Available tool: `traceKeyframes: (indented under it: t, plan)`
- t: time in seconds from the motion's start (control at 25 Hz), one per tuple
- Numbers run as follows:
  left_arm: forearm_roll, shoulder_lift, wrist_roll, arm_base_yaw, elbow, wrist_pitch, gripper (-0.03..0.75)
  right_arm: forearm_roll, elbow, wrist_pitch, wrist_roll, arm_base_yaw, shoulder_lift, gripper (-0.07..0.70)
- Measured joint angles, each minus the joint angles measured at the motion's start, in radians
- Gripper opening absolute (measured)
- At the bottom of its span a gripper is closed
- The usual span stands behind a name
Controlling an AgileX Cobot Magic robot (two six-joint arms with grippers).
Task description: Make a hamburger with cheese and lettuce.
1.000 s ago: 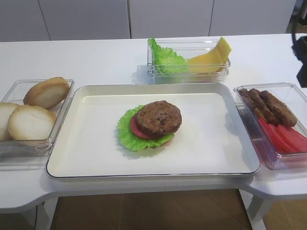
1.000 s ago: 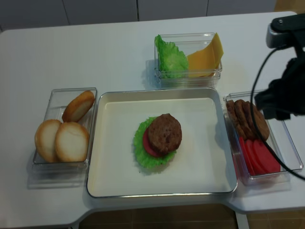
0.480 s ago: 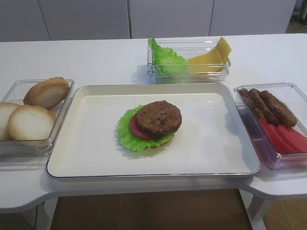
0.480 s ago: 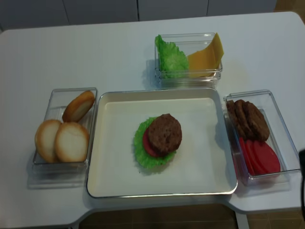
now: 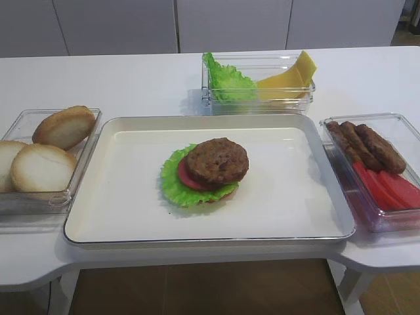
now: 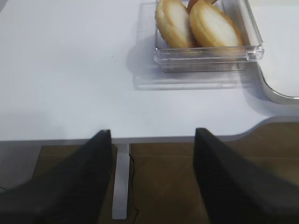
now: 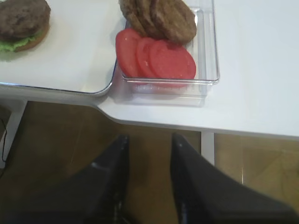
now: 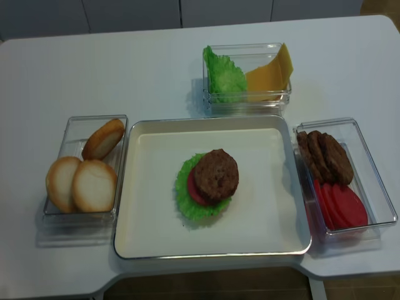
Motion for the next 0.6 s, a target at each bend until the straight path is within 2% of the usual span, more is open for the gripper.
traceKeyframes:
  t: [0.32,0.48,0.6]
  plan:
    - [0.000,0.000,0.000,0.000,0.000,0.000,0.416,0.000,0.072,0.012,0.000,0.000,-0.305,0.249]
    - [0.000,0.000,0.000,0.000,0.000,0.000,0.415,0.002,0.130,0.017,0.000,0.000,-0.336,0.258]
    - [0.002,0.000,0.000,0.000,0.000,0.000,0.416,-0.011,0.170,0.017,0.000,0.000,-0.336,0.323]
